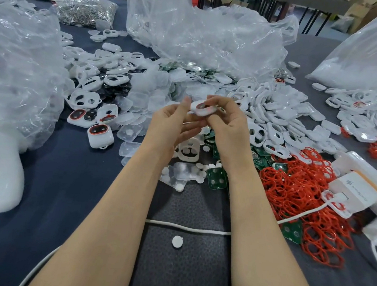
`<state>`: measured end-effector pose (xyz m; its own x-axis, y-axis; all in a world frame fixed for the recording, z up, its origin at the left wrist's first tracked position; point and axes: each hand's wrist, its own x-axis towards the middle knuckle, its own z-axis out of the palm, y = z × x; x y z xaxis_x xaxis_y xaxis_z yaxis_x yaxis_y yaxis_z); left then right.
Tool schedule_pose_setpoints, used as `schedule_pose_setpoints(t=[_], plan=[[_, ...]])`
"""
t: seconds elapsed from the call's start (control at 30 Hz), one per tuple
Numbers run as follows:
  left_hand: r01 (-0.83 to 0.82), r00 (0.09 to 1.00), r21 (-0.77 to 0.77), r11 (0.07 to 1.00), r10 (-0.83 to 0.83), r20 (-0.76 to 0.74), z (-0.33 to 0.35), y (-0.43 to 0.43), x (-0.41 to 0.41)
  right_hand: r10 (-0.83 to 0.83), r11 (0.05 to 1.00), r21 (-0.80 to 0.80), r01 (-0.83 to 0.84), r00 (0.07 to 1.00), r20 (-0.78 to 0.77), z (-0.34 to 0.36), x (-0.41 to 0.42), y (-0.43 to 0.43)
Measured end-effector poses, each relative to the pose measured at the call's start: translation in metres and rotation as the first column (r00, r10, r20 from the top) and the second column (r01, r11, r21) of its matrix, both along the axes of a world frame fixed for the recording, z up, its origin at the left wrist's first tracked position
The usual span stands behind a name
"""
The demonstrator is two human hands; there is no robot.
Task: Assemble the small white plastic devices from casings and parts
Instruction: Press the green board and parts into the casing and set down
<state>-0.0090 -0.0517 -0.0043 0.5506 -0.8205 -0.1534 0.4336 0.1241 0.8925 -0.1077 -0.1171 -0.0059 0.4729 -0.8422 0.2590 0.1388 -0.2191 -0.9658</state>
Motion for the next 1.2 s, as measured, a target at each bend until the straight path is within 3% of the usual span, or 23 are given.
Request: schedule_pose_setpoints(t=[0.2, 0.33, 0.5, 0.6, 0.8, 1.0, 1.2], plan=[[-0.06, 0.996, -0.06, 0.996, 0.064, 0.056, -0.002, 0.0, 0.001, 0.034, 0.977, 0.205, -0.057, 0.993, 0.112, 0.002, 0.0, 0.002], [-0.047, 0.991, -0.082, 0.996, 0.057, 0.123, -0.002, 0.001, -0.002, 0.05, 0.989, 0.145, -0.04, 0.996, -0.07, -0.003, 0.002, 0.002], [-0.055, 0.98, -0.06, 0.997, 0.065, 0.186, -0.003, 0.001, -0.003, 0.025, 0.993, 0.12, -0.013, 0.995, -0.098, -0.006, 0.003, 0.0], [-0.055, 0.981, -0.07, 0.996, 0.067, 0.181, -0.003, 0.001, -0.002, 0.039, 0.987, 0.161, -0.028, 0.997, -0.068, -0.008, 0.003, 0.001], [-0.117, 0.981, -0.085, 0.99, 0.129, 0.147, -0.003, 0.0, -0.001, 0.147, 0.895, 0.406, -0.184, 0.982, 0.121, -0.002, 0.003, 0.0], [-0.116, 0.981, -0.062, 0.991, 0.124, 0.147, -0.003, 0.0, -0.003, 0.104, 0.972, 0.216, -0.089, 0.993, -0.06, -0.004, 0.001, 0.002], [-0.133, 0.979, -0.038, 0.99, 0.137, 0.151, -0.003, 0.001, -0.003, 0.168, 0.926, 0.343, -0.159, 0.986, 0.002, -0.004, 0.001, 0.001]])
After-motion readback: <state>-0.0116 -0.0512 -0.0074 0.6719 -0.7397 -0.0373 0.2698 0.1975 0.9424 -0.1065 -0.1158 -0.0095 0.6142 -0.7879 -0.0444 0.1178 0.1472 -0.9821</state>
